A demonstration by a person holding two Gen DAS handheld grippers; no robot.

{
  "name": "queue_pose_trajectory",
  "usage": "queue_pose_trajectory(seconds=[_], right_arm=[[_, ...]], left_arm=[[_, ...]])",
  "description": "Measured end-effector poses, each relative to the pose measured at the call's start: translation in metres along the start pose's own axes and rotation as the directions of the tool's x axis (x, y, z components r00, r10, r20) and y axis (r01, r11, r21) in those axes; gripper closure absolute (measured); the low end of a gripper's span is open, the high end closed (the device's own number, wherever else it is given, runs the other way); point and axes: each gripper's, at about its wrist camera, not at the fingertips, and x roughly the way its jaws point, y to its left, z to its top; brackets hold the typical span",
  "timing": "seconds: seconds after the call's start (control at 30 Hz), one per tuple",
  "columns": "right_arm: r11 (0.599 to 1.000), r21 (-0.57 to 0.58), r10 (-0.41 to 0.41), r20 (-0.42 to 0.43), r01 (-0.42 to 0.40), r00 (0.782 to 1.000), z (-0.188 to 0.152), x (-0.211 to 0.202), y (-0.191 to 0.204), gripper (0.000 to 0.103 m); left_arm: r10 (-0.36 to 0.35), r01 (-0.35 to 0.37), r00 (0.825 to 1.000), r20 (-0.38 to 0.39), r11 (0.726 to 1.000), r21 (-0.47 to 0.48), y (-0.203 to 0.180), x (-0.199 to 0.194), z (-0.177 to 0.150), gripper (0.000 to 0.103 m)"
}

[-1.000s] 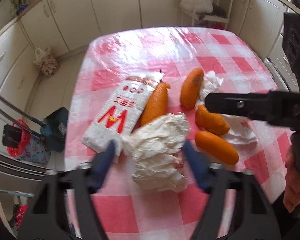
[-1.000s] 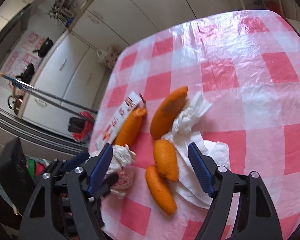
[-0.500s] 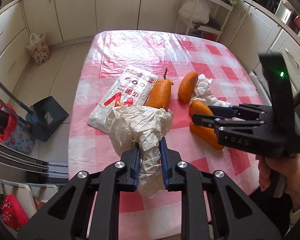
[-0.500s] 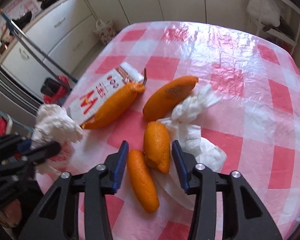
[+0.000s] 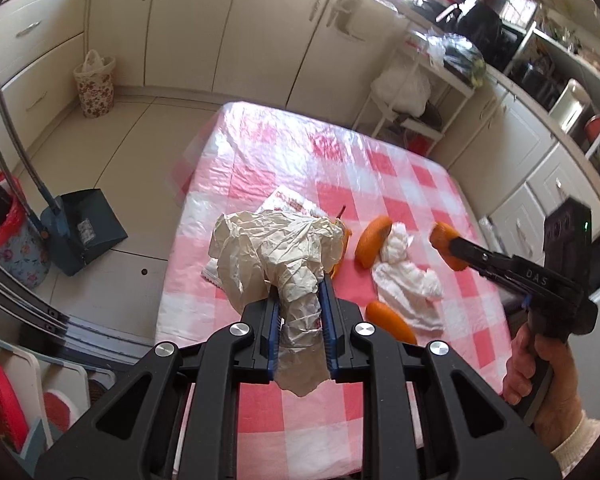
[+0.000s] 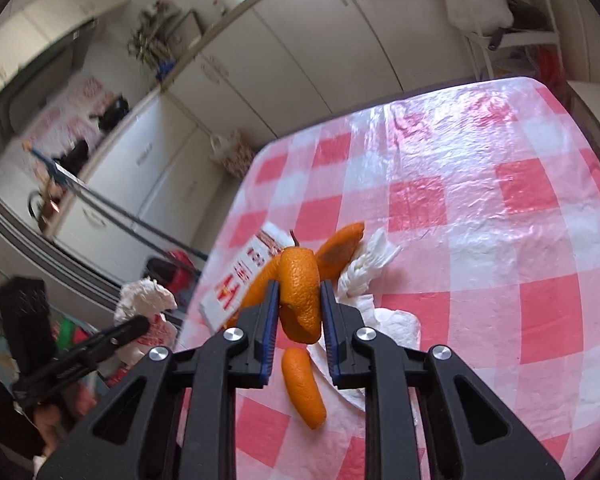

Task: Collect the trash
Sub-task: 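Carry the white paper with the left tool while the right tool carries the carrot to the yellow bin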

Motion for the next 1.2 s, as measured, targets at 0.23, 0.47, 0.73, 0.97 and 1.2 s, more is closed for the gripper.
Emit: queue_pose_trajectory(seconds=[0.23, 0.47, 0.73, 0.97, 1.2], right_arm=[[0.994, 0.073, 0.072, 0.080, -0.078, 0.994, 0.003, -0.029, -0.008, 0.082], [0.989, 0.077, 0.112, 0.162, -0.126, 0.980, -0.009, -0.065, -0.012, 0.082], [0.977, 0.135, 0.118, 0.293, -0.163, 0.949, -0.027, -0.134, -0.046, 0.082], [0.980, 0.198, -0.044, 0.316, -0.021, 0.948, -0.066, -0.196, -0.110, 0.082], [0.933, 0.350, -0.201, 0.301, 0.088, 0.932, -0.113, -0.229, -0.191, 0.082]], left_arm=[[-0.060, 0.062, 0.996, 0.060, 0.997, -0.034, 0.003, -0.013, 0.004, 0.086], [-0.121, 0.118, 0.989, 0.091, 0.992, 0.041, -0.028, -0.017, 0.000, 0.086], [-0.247, 0.242, 0.969, 0.023, 0.962, 0.129, -0.102, -0.010, -0.016, 0.086], [-0.327, 0.341, 0.940, -0.097, 0.891, 0.299, -0.221, 0.009, -0.037, 0.086], [-0.338, 0.420, 0.907, -0.252, 0.776, 0.471, -0.353, 0.052, -0.072, 0.086]])
